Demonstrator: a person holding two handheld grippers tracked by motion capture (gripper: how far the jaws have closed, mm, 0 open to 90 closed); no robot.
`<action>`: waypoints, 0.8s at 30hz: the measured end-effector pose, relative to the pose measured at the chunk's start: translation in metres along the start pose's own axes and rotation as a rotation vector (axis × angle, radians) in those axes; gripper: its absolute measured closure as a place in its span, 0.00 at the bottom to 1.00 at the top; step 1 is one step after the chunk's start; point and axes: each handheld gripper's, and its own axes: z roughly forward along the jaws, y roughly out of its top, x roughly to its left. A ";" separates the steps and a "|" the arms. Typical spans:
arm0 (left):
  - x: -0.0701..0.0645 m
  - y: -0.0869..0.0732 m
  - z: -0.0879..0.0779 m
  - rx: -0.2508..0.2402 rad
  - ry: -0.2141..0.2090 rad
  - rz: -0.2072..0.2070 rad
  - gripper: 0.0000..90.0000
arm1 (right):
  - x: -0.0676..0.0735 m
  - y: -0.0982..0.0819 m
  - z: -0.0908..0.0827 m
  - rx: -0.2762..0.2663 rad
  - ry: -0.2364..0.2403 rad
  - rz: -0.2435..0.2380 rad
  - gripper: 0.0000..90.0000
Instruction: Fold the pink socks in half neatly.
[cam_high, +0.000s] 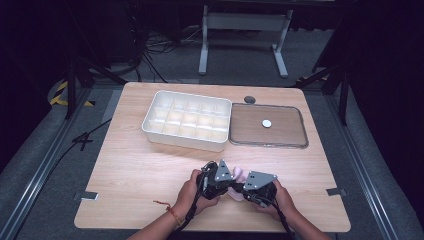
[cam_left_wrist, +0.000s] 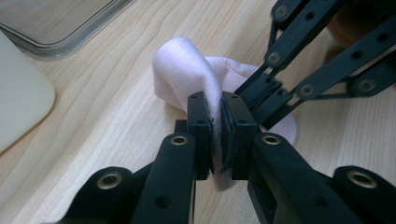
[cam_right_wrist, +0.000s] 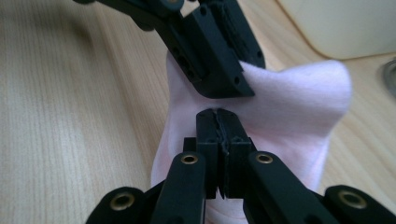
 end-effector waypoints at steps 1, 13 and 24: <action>0.000 0.000 0.001 0.003 -0.001 0.002 0.92 | 0.000 -0.001 0.002 0.003 0.007 0.005 0.99; 0.003 -0.003 -0.003 -0.006 0.011 -0.010 0.92 | -0.001 -0.002 -0.014 -0.018 0.003 -0.005 0.97; 0.000 -0.002 -0.003 -0.008 0.008 0.009 0.92 | 0.002 0.002 0.002 0.023 0.007 -0.033 0.97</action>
